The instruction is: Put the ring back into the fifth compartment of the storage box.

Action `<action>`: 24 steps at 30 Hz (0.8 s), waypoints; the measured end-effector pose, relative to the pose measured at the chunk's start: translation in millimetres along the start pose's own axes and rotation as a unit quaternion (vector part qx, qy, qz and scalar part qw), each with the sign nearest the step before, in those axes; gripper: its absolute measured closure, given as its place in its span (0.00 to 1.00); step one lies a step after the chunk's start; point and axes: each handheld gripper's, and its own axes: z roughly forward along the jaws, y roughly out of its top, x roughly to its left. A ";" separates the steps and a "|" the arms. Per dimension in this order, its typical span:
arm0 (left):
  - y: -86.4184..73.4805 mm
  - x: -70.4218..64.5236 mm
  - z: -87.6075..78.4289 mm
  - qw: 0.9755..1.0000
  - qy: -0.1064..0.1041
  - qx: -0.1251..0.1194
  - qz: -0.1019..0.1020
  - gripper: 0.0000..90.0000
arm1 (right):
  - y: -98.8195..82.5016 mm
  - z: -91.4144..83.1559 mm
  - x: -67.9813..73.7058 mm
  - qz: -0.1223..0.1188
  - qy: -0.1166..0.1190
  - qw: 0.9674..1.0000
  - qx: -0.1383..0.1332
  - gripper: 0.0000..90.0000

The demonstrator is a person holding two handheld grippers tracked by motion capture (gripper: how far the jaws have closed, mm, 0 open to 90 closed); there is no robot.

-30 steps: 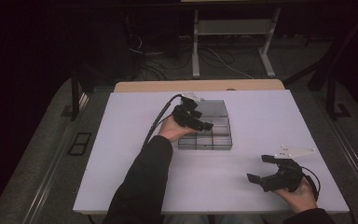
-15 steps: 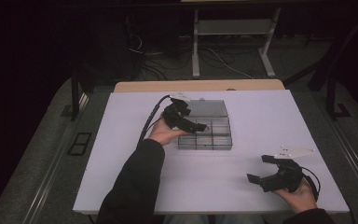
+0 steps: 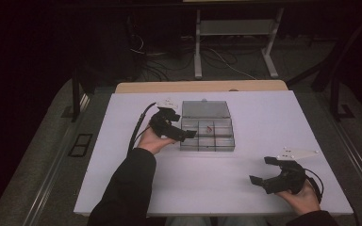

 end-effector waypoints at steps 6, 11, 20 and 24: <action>-14.3 -2.5 -13.1 1.000 0.007 -0.006 -0.007 0.00 | -0.1 0.2 0.0 -0.001 0.000 1.000 0.000 0.01; -26.4 -3.5 -22.7 1.000 0.015 -0.010 -0.013 0.00 | -0.2 0.8 0.5 0.000 -0.001 1.000 0.001 0.01; -46.0 -6.6 -40.4 0.999 0.027 -0.018 -0.023 0.00 | -0.3 1.4 0.9 0.001 -0.002 1.000 0.003 0.01; -55.0 -8.3 -48.5 0.999 0.033 -0.024 -0.027 0.00 | -0.4 1.6 1.0 -0.001 -0.002 1.000 0.004 0.01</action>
